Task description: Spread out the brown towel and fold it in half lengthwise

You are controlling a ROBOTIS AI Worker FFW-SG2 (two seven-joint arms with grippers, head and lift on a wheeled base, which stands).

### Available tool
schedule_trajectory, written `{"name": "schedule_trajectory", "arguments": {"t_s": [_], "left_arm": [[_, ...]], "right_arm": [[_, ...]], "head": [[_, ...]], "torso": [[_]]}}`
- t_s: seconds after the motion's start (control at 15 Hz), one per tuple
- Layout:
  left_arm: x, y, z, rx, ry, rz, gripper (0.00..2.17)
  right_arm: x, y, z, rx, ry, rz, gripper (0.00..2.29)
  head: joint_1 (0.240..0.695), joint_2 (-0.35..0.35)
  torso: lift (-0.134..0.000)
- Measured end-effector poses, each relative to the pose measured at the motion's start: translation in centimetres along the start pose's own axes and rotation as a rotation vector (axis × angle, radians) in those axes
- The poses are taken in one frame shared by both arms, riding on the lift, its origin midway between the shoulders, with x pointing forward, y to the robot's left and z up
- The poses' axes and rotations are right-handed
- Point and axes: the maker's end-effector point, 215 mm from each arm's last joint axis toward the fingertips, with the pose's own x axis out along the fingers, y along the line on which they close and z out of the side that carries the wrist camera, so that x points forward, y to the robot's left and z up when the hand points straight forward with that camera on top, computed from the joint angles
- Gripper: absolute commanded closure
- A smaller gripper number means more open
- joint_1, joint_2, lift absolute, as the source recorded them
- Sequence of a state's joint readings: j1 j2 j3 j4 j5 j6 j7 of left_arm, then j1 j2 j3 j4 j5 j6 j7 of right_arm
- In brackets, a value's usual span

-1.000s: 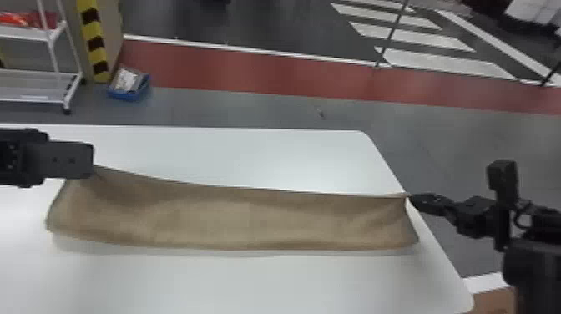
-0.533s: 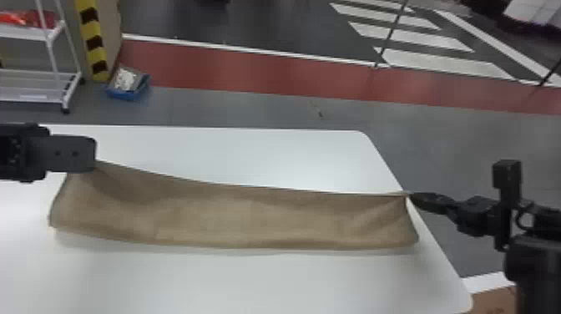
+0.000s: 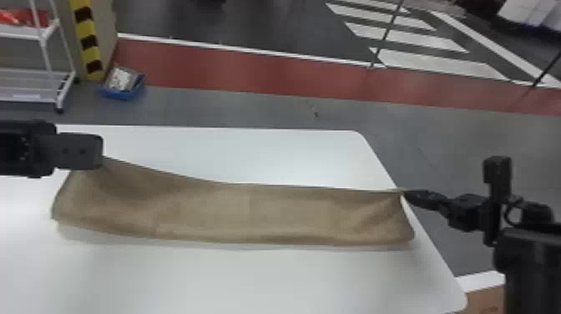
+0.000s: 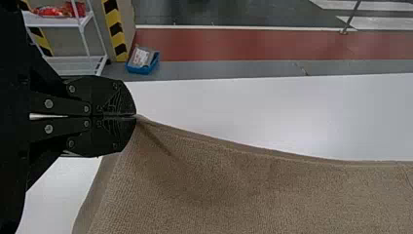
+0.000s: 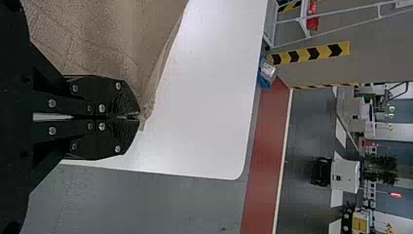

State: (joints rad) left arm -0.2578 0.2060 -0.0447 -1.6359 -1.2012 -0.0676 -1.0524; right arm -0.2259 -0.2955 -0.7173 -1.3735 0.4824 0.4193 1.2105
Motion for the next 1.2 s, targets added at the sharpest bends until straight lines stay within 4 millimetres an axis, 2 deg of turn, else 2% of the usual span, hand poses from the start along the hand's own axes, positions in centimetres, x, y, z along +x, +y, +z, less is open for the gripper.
{"name": "schedule_trajectory", "arguments": {"t_s": [0.33, 0.8, 0.93, 1.0, 1.2], "left_arm": [[1.3, 0.0, -0.1, -0.022, 0.01, 0.006, 1.37], [3.0, 0.6, -0.7, -0.051, 0.035, 0.071, 1.32], [3.5, 0.5, -0.8, -0.05, 0.046, 0.09, 0.27], [3.7, 0.2, -0.9, -0.049, 0.051, 0.094, 0.05], [4.1, -0.5, -1.0, -0.05, 0.055, 0.099, 0.01]], "right_arm": [[1.1, -0.2, -1.1, 0.019, 0.022, -0.014, 1.12], [1.5, -0.6, -1.7, 0.023, 0.034, -0.029, 1.11], [1.5, -0.7, -1.8, 0.023, 0.034, -0.03, 1.11], [1.5, -0.7, -1.8, 0.024, 0.034, -0.03, 1.12], [1.6, -0.6, -2.0, 0.026, 0.035, -0.03, 1.11]], "head": [[0.695, -0.3], [0.695, -0.297], [0.695, -0.295], [0.695, -0.295], [0.695, -0.295]], "torso": [[-0.124], [-0.124], [-0.124], [-0.124], [-0.124]]}}
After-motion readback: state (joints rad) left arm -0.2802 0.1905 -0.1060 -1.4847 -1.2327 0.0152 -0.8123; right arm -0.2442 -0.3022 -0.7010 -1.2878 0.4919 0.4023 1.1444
